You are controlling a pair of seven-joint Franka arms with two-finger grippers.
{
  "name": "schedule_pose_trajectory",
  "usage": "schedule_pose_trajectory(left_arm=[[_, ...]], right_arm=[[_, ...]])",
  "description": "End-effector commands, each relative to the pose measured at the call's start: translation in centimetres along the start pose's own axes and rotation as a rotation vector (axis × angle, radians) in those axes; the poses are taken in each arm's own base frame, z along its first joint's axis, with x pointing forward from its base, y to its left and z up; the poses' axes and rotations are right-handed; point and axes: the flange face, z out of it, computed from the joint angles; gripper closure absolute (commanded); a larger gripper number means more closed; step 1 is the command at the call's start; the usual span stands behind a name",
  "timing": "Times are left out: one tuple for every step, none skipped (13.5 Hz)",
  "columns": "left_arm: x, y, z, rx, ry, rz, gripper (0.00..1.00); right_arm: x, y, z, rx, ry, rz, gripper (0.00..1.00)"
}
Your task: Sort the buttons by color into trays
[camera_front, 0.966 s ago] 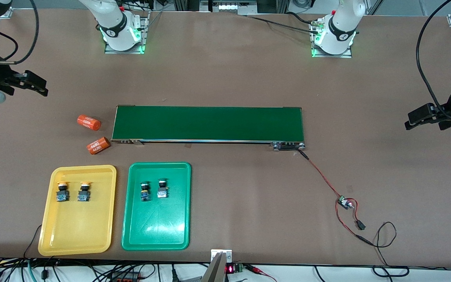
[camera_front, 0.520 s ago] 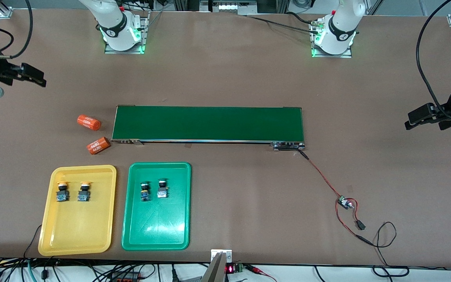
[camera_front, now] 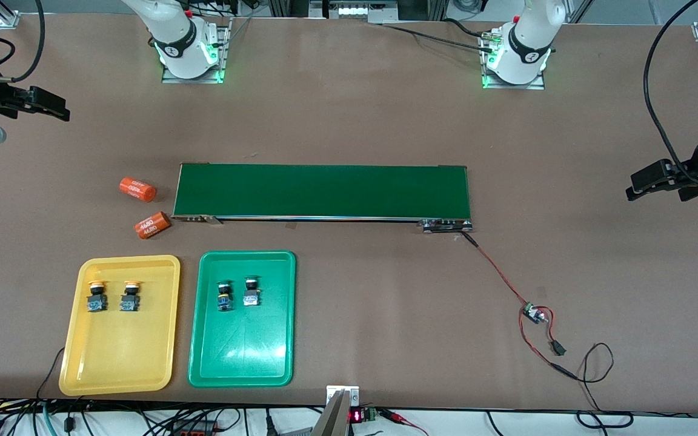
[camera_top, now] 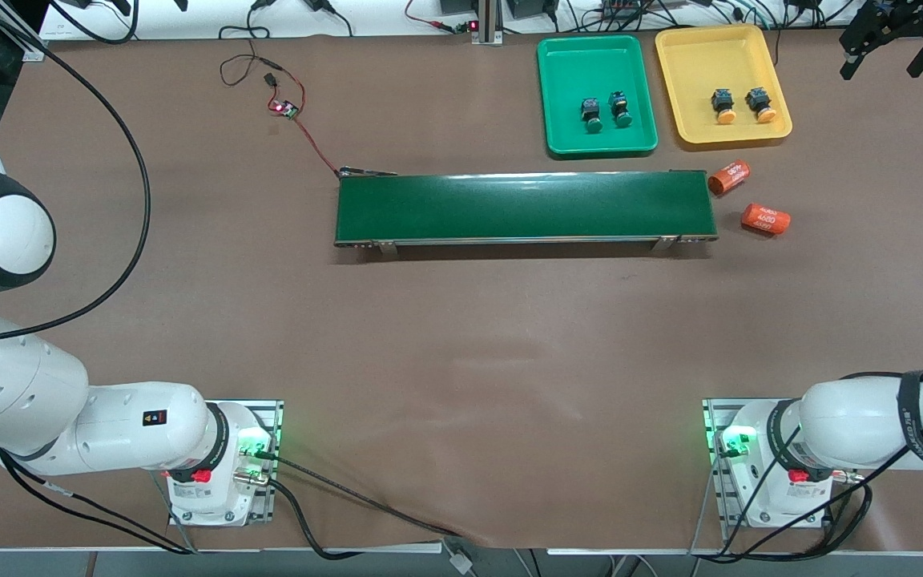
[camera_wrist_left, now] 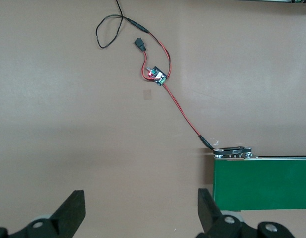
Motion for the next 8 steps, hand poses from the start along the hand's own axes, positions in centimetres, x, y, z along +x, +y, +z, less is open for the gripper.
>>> schedule_pose_trajectory(left_arm=[[-0.5, 0.1, -0.5, 0.017, 0.013, 0.015, 0.00], [-0.5, 0.1, -0.6, 0.017, 0.015, 0.015, 0.00], [-0.5, 0.1, -0.5, 0.017, 0.013, 0.015, 0.00], [-0.5, 0.0, -0.5, 0.017, 0.013, 0.013, 0.00], [-0.4, -0.1, -0.4, 0.017, 0.012, 0.012, 0.00], [-0.4, -0.1, -0.4, 0.017, 0.012, 0.012, 0.00], [-0.4, -0.1, -0.5, 0.017, 0.013, 0.012, 0.00], [-0.4, -0.1, -0.5, 0.017, 0.013, 0.012, 0.00]], right_arm=[[0.1, -0.1, -0.6, 0.017, -0.007, 0.004, 0.00], [0.2, -0.1, -0.4, 0.017, -0.011, 0.003, 0.00], [0.2, -0.1, -0.7, 0.009, -0.016, 0.003, 0.00], [0.7, -0.2, -0.5, 0.007, -0.034, 0.000, 0.00], [0.9, -0.3, -0.9, 0.000, -0.028, -0.001, 0.00], [1.1, -0.4, -0.7, 0.001, -0.033, -0.003, 0.00], [1.1, -0.5, -0.7, 0.003, -0.031, -0.004, 0.00], [1.2, -0.4, -0.7, 0.003, -0.033, -0.011, 0.00]])
